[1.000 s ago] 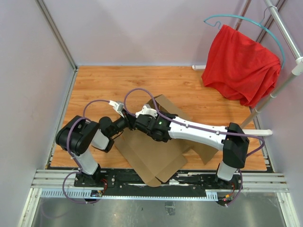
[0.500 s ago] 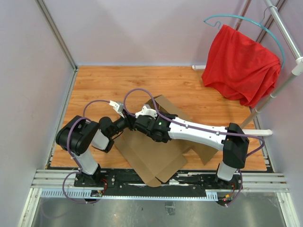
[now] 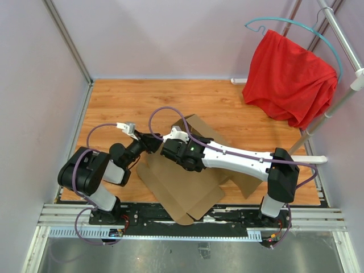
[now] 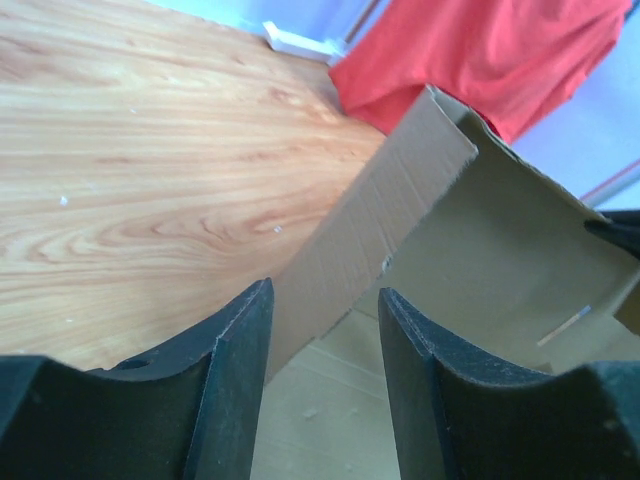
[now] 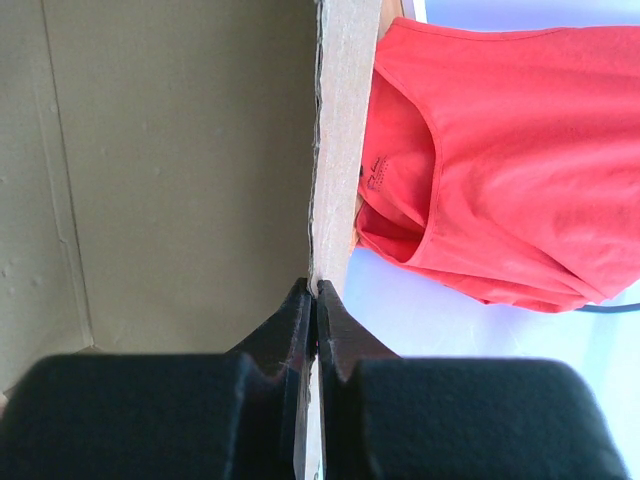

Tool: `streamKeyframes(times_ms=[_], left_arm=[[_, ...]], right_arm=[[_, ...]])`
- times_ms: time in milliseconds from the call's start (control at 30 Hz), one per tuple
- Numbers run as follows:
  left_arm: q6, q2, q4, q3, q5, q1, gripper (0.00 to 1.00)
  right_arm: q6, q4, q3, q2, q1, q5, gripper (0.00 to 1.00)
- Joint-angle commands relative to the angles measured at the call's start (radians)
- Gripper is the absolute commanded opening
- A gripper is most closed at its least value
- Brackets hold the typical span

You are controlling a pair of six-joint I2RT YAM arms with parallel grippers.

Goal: Fold the paper box

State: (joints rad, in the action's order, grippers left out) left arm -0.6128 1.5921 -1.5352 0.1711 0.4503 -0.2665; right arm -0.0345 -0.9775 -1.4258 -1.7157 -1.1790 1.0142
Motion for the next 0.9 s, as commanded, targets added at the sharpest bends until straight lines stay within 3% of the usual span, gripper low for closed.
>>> streamKeyframes(times_ms=[0,300,867], left_arm=[[0.036,-0.013,-0.287,0.020,-0.078,0.016,0.51],[0.011,0.207,-0.299,0.211,0.067,0.017,0.48],[0.128,0.230,-0.301,0.244,0.269,-0.085,0.47]], right_arm=[[-0.044,-0.026,0.012,0.011,-0.021,-0.059,0.01],[-0.042,-0.024,0.019,0.025,-0.020,-0.080,0.01],[-0.034,-0.024,-0.009,0.024,-0.021,-0.146,0.01]])
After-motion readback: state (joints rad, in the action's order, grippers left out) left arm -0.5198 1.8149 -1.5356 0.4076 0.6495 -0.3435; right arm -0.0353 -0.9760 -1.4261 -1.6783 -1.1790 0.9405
